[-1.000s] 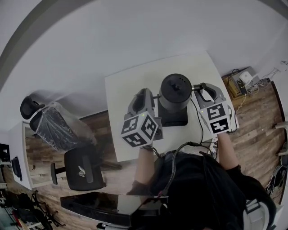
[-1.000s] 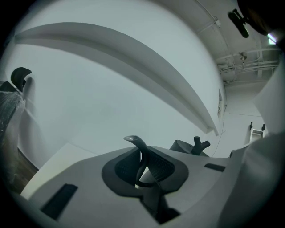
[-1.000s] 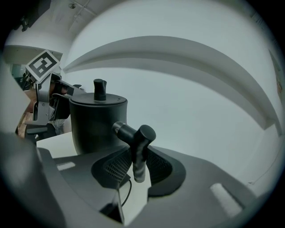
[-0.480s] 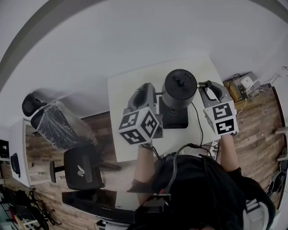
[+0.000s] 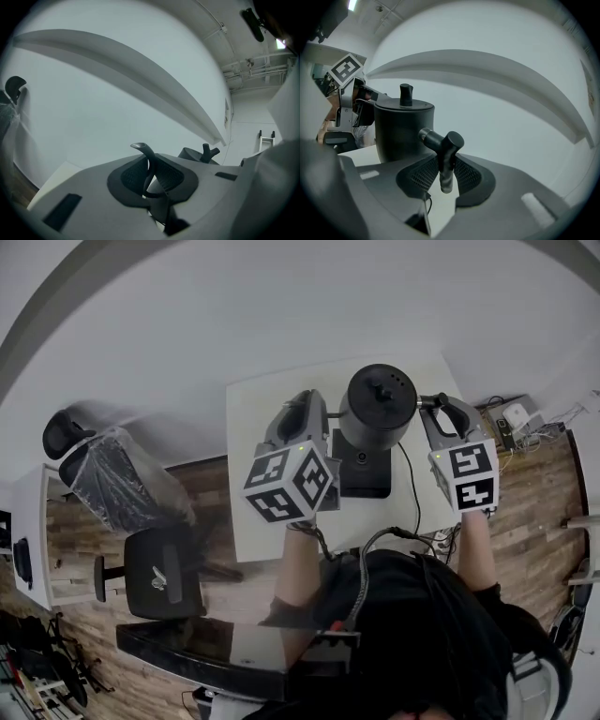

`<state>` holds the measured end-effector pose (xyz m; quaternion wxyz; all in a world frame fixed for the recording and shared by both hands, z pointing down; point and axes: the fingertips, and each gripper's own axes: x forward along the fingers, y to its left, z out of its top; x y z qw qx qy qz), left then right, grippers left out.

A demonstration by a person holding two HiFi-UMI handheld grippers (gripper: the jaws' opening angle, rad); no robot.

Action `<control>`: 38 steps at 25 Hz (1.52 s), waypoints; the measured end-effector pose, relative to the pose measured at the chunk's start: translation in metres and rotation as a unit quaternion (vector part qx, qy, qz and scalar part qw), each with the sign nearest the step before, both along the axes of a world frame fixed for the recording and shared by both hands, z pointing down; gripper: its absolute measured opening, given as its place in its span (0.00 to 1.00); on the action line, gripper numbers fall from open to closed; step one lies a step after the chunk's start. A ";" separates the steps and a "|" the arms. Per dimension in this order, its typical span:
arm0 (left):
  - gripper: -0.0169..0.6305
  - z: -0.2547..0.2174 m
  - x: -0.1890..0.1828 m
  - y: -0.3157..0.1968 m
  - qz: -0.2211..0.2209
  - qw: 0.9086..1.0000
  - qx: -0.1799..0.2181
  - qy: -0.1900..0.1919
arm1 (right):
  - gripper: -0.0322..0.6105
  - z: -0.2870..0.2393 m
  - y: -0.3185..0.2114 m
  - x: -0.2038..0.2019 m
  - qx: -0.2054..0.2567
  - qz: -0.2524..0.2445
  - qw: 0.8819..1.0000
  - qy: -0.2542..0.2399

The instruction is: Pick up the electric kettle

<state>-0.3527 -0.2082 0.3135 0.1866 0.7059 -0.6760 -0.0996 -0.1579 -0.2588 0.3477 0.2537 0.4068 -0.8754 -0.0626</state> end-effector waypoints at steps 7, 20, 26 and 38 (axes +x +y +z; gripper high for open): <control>0.08 -0.003 0.002 0.001 0.002 1.000 0.003 -0.007 | 0.20 -0.001 -0.001 0.001 0.003 0.000 1.000 -0.003; 0.08 -0.005 0.000 0.004 0.008 1.000 0.003 -0.011 | 0.21 0.002 0.002 -0.002 0.000 0.001 1.000 -0.002; 0.08 -0.005 -0.003 0.003 0.003 1.000 0.000 -0.009 | 0.21 0.002 0.000 -0.006 -0.001 -0.002 1.000 -0.001; 0.08 -0.007 0.002 0.000 0.007 1.000 0.001 -0.012 | 0.21 0.004 -0.005 -0.002 -0.001 0.005 1.000 0.004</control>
